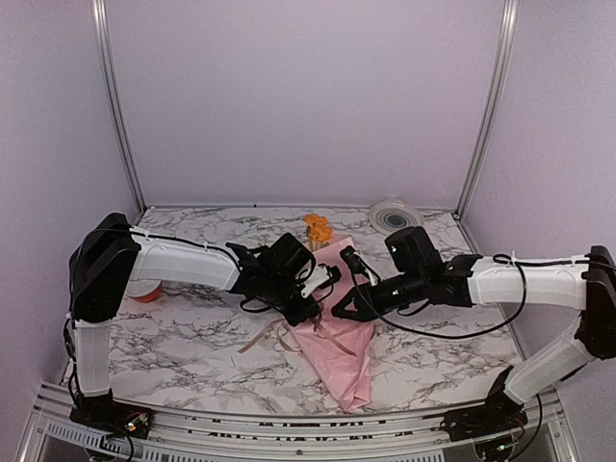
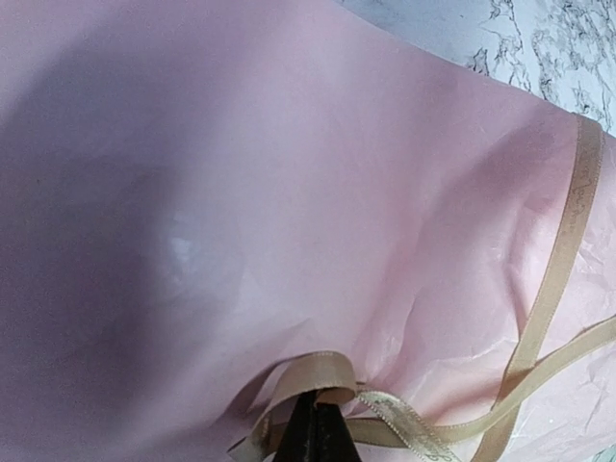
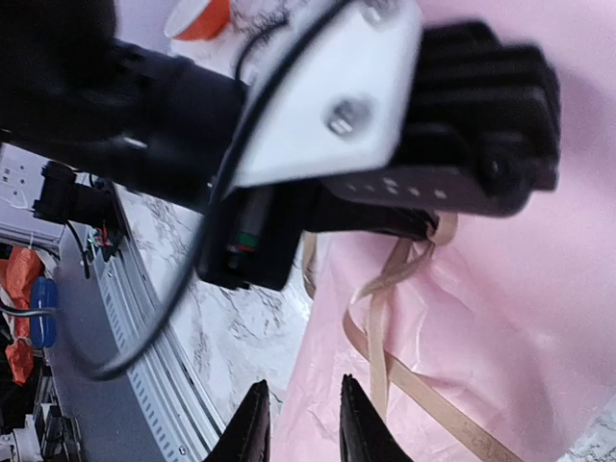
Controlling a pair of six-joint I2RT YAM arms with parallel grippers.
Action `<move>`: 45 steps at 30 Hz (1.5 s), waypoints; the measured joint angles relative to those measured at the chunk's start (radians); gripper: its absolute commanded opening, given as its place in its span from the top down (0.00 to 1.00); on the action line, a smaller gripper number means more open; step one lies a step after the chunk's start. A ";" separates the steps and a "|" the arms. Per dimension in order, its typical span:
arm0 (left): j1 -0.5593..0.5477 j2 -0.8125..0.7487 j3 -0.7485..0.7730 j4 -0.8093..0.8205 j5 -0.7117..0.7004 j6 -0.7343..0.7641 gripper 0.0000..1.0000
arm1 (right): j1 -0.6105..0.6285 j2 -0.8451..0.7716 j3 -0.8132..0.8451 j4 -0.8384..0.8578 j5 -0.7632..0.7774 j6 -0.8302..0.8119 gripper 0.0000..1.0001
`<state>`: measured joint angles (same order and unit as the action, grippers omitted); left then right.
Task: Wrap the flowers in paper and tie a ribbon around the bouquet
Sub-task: Cross the ribbon over the folded bouquet.
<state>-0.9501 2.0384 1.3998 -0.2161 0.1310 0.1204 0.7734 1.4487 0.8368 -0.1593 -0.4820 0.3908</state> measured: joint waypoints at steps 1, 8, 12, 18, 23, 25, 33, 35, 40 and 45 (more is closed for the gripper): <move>0.000 0.000 0.000 0.000 0.000 0.000 1.00 | 0.003 -0.029 -0.003 0.005 -0.001 0.000 0.76; 0.002 0.000 0.000 0.000 0.003 0.000 1.00 | 0.031 -0.100 -0.100 0.047 0.023 0.018 0.71; 0.004 0.000 0.000 0.001 0.008 -0.001 1.00 | 0.094 -0.083 -0.158 0.045 0.060 0.025 0.62; 0.005 0.000 0.000 0.001 0.010 -0.001 1.00 | 0.111 -0.023 -0.169 0.045 0.124 0.008 0.57; 0.005 0.000 0.000 0.001 0.010 -0.003 1.00 | 0.111 0.027 -0.168 0.047 0.175 -0.025 0.62; 0.005 0.000 0.000 0.001 0.010 -0.003 1.00 | 0.111 0.051 -0.168 0.047 0.188 -0.037 0.65; 0.006 0.000 0.001 0.001 0.012 -0.003 1.00 | 0.111 0.079 -0.172 0.055 0.215 -0.073 0.85; 0.007 0.000 0.001 0.001 0.015 -0.003 1.00 | 0.111 0.079 -0.182 0.067 0.215 -0.077 0.86; 0.008 0.000 0.001 0.001 0.019 -0.003 1.00 | 0.120 0.086 -0.201 0.105 0.208 -0.089 0.74; 0.011 0.000 0.002 0.001 0.028 -0.004 1.00 | 0.171 0.081 -0.228 0.167 0.247 -0.113 0.87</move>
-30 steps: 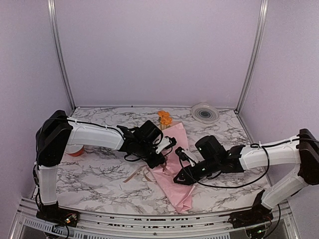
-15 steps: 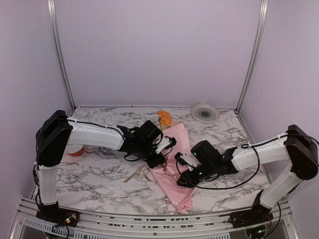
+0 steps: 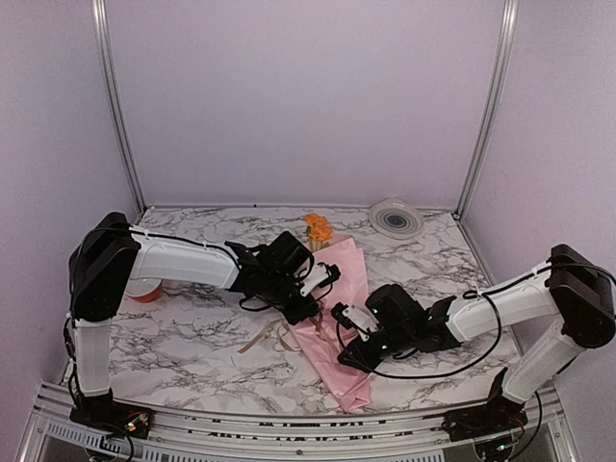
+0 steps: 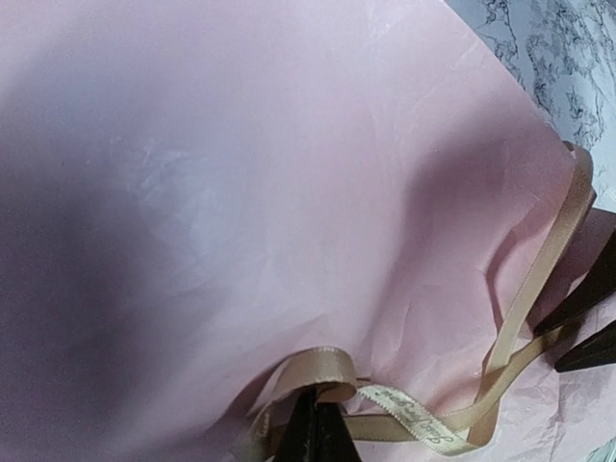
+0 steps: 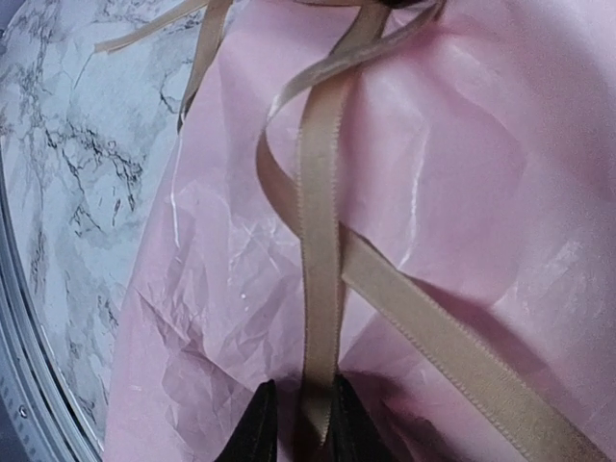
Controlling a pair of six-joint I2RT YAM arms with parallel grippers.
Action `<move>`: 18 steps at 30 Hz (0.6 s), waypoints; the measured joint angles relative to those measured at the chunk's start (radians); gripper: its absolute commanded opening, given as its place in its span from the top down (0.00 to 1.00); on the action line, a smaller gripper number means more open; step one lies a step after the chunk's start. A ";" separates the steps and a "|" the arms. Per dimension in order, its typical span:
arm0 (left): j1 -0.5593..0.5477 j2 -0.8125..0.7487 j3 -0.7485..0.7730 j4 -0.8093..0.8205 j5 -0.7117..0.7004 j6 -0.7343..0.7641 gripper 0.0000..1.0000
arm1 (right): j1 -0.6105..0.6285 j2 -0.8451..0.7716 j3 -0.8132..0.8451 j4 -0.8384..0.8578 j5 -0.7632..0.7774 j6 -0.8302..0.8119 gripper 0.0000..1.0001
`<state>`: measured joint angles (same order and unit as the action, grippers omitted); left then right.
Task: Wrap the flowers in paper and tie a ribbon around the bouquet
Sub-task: Cross the ribbon over the folded bouquet.
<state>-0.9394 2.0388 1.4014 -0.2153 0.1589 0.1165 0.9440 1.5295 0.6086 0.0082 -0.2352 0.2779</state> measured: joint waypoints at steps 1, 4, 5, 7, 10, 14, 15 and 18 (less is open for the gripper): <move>0.001 0.000 0.000 0.000 0.001 0.000 1.00 | 0.010 0.000 -0.004 0.010 0.019 -0.002 0.91; 0.002 0.000 0.000 0.000 0.002 0.000 1.00 | 0.023 0.001 -0.006 0.020 0.072 -0.015 1.00; 0.003 0.000 0.000 0.000 0.003 0.000 1.00 | 0.023 0.002 -0.006 0.022 0.085 -0.016 1.00; 0.004 0.000 0.000 0.000 0.005 0.000 1.00 | 0.023 0.004 -0.006 0.022 0.104 -0.023 1.00; 0.005 0.000 0.000 0.000 0.008 0.000 1.00 | 0.023 0.000 -0.006 0.022 0.105 -0.026 1.00; 0.005 0.002 0.000 0.000 0.008 -0.001 1.00 | 0.017 -0.045 -0.006 0.031 0.060 -0.021 1.00; 0.005 0.003 0.000 0.000 0.008 -0.001 1.00 | 0.012 -0.059 -0.006 0.041 0.044 -0.018 1.00; 0.005 0.004 0.000 0.000 0.008 -0.002 1.00 | -0.016 -0.100 -0.005 0.084 -0.003 0.000 1.00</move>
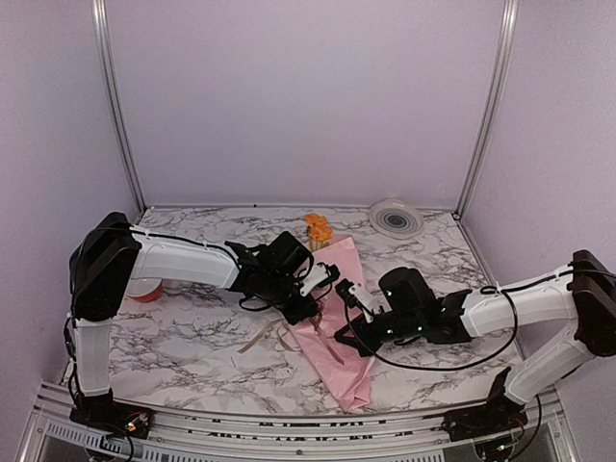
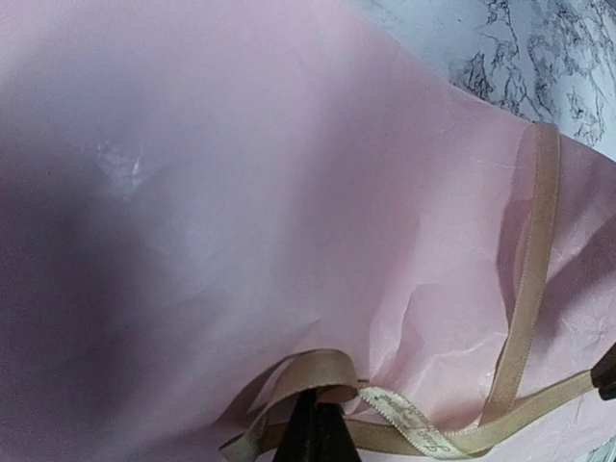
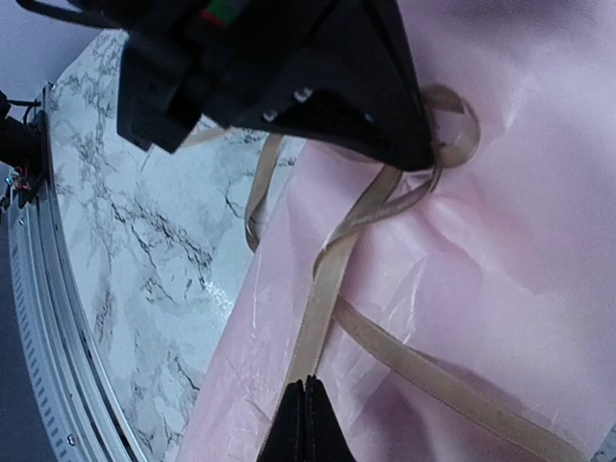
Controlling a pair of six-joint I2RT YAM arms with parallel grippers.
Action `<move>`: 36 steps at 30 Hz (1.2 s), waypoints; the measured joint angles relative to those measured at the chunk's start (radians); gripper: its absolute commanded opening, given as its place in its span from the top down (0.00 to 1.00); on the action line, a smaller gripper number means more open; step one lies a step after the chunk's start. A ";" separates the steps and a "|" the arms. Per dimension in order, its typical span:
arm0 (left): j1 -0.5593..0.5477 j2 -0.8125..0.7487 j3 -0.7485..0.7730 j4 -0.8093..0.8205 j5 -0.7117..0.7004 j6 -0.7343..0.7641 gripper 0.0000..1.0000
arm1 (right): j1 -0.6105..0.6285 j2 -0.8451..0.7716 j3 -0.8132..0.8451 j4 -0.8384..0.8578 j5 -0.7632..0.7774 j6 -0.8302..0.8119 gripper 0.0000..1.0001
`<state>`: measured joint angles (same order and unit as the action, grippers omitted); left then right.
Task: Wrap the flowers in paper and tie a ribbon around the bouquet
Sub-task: Cross the ribbon over the folded bouquet.
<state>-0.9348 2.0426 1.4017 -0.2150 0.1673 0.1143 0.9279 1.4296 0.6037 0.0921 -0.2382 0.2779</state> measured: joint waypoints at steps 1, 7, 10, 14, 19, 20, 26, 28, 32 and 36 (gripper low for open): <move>0.000 0.000 0.000 0.000 0.000 -0.001 1.00 | -0.016 -0.006 0.000 0.014 -0.013 0.009 1.00; 0.000 0.000 0.000 0.000 0.000 -0.002 1.00 | -0.111 0.023 0.029 0.050 -0.026 0.046 1.00; 0.000 0.000 0.000 0.000 0.000 -0.002 1.00 | -0.111 0.046 0.039 0.065 -0.048 0.048 0.99; 0.000 0.000 0.000 0.000 0.001 -0.002 1.00 | -0.079 0.032 0.006 0.122 -0.063 0.049 0.96; 0.003 0.000 0.000 0.000 0.009 -0.003 1.00 | -0.010 0.031 -0.015 0.167 -0.063 0.061 0.88; 0.003 0.000 0.000 0.000 0.009 -0.003 1.00 | 0.000 0.036 -0.015 0.178 -0.061 0.063 0.88; 0.006 0.000 0.005 0.000 0.012 -0.007 1.00 | 0.014 0.106 -0.011 0.211 -0.045 0.093 0.83; 0.007 0.000 0.006 0.000 0.012 -0.009 1.00 | 0.006 0.124 -0.007 0.209 -0.039 0.102 0.82; 0.007 0.000 0.012 0.000 0.016 -0.011 1.00 | -0.019 0.137 0.008 0.207 -0.033 0.124 0.81; 0.007 0.000 0.012 0.000 0.021 -0.012 1.00 | -0.063 0.142 0.009 0.208 -0.033 0.146 0.81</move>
<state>-0.9279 2.0430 1.4139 -0.2146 0.1883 0.1020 0.8654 1.5711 0.6128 0.2996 -0.2714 0.4236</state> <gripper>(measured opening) 0.004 0.190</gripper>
